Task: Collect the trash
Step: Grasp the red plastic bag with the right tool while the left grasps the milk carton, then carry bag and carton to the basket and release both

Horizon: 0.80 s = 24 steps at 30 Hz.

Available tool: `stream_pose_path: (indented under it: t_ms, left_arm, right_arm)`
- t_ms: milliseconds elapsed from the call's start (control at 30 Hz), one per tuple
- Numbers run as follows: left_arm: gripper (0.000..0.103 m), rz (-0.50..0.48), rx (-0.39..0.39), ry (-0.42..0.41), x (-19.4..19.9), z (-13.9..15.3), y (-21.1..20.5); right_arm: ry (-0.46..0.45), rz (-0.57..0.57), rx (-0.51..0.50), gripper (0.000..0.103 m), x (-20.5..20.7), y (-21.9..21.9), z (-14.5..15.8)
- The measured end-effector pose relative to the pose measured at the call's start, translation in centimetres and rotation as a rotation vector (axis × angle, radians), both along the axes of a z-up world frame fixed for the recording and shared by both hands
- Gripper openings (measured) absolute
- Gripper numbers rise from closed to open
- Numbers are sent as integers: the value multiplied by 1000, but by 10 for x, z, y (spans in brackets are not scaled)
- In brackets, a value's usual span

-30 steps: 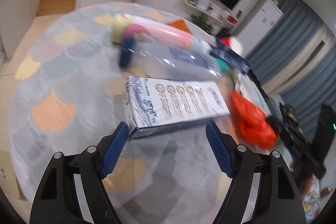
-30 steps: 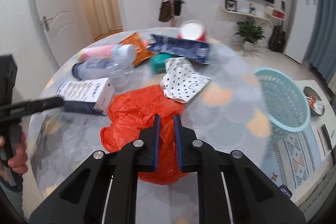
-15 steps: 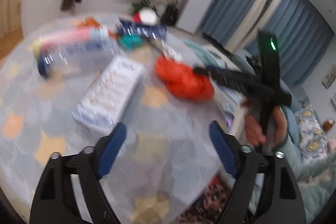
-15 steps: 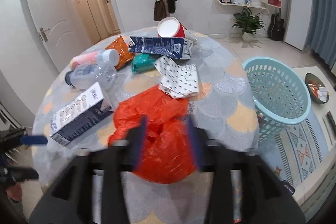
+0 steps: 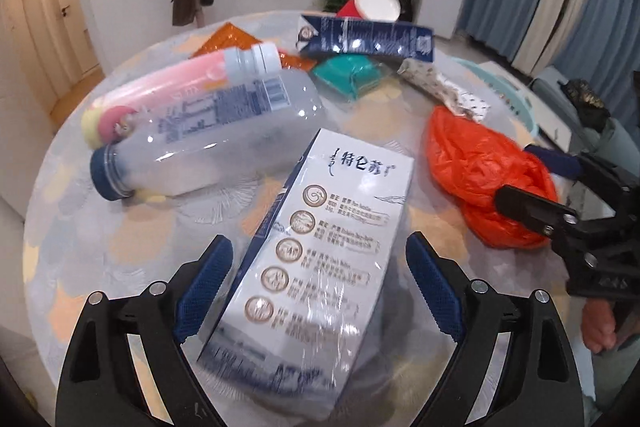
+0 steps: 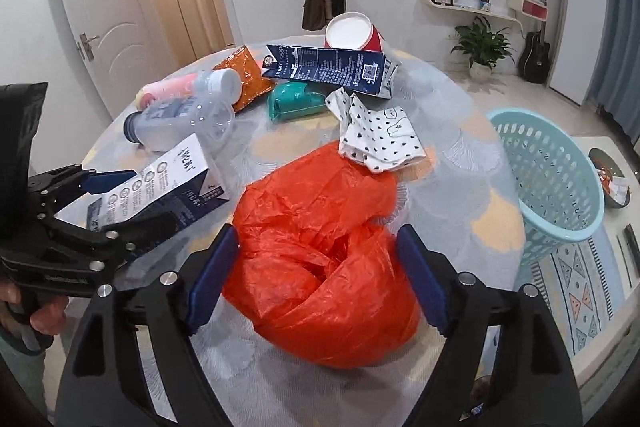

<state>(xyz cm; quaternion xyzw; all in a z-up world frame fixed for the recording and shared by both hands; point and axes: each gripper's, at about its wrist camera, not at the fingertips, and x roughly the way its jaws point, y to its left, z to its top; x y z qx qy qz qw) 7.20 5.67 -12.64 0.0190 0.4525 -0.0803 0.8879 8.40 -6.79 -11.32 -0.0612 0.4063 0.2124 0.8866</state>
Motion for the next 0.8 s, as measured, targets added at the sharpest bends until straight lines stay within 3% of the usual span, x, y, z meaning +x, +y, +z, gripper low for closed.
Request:
stream_pose_path:
  t_ms: [200, 367, 567, 800]
  left_arm:
    - [60, -8, -7, 9, -4, -4, -5]
    - [57, 13, -64, -34, -23, 10, 4]
    - [57, 19, -100, -106, -38, 33, 6]
    - [57, 15, -112, -168, -47, 53, 2]
  right_arm:
    - [7, -19, -6, 78, 2, 1, -5]
    - [-1, -17, -28, 83, -3, 3, -2]
    - [-11, -29, -55, 81, -4, 8, -7]
    - [-34, -17, -69, 39, -9, 8, 1]
